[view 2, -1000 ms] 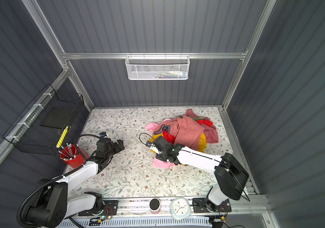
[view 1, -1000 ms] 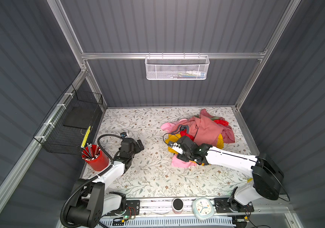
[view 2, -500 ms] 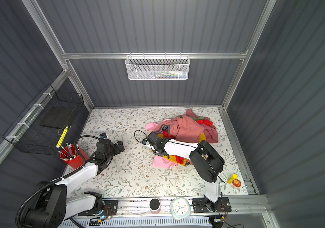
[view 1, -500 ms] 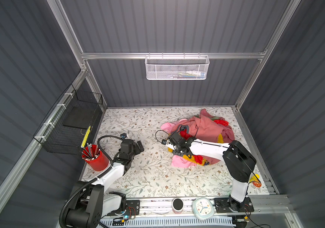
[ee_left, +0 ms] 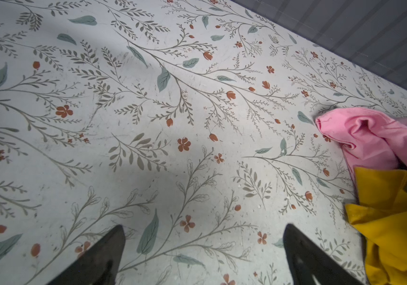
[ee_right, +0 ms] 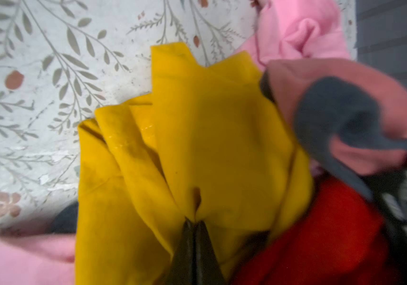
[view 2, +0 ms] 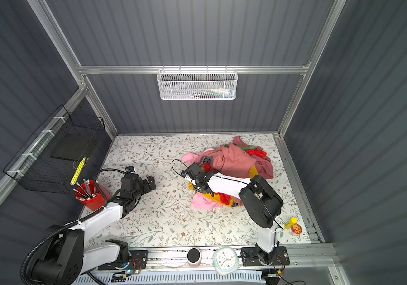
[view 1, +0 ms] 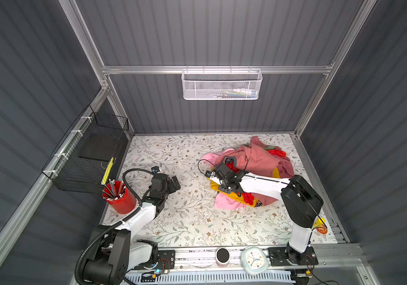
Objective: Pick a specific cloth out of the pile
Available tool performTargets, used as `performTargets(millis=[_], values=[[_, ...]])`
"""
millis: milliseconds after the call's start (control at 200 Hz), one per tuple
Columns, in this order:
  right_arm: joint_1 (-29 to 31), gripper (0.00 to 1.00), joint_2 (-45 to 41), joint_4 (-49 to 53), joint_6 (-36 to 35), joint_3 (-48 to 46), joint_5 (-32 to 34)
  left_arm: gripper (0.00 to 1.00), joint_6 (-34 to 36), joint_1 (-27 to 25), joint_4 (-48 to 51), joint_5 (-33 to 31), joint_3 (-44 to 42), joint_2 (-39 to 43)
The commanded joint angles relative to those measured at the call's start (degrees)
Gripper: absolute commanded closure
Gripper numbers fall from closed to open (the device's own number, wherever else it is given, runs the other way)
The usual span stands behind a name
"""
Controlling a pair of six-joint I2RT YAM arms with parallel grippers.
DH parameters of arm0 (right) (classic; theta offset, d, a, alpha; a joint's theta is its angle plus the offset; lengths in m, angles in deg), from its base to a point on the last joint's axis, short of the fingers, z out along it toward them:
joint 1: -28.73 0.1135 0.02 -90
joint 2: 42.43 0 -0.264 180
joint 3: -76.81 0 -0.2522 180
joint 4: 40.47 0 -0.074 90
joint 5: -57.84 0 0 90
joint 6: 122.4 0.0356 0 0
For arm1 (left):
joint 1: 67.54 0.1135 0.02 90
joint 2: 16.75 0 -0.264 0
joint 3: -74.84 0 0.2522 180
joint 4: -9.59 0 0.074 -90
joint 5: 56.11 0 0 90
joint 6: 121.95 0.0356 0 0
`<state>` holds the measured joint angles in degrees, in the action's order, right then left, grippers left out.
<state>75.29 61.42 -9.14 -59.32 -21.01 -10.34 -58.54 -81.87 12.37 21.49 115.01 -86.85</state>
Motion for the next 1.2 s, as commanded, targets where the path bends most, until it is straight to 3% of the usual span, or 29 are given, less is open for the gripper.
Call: performTargets(millis=[0, 250, 520, 640, 946, 1116, 1196], values=[[-0.42, 1.0, -7.48, -2.21, 4.31, -1.35, -0.72, 0.0, 1.76, -0.51, 1.92, 0.28, 2.31, -0.47], [-1.25, 1.0, -20.51, -3.4, 8.01, -2.27, -1.33, 0.0, 2.93, -2.96, 2.67, -1.46, 2.88, -0.07], [-4.53, 1.0, -31.62, -1.98, 9.57, -0.43, -1.76, 0.0, 4.7, -9.72, 3.7, -5.01, 6.25, -3.72], [-7.22, 1.0, -34.55, -0.06, 11.25, 0.89, -4.85, 0.0, 4.7, -12.69, 2.0, -5.25, 7.31, -5.83], [-13.05, 1.0, -35.24, 2.76, 16.38, 2.9, -13.53, 0.0, 7.51, -25.32, -7.83, -0.25, 10.17, -8.56], [-13.94, 1.0, -30.09, 8.62, 19.71, 3.72, -14.58, 0.0, 8.39, -32.89, -7.65, 6.62, 16.21, -12.31], [-14.02, 1.0, -29.63, 6.83, 21.51, 0.93, -14.59, 0.0, 7.08, -36.77, -7.99, 6.42, 16.98, -12.94]])
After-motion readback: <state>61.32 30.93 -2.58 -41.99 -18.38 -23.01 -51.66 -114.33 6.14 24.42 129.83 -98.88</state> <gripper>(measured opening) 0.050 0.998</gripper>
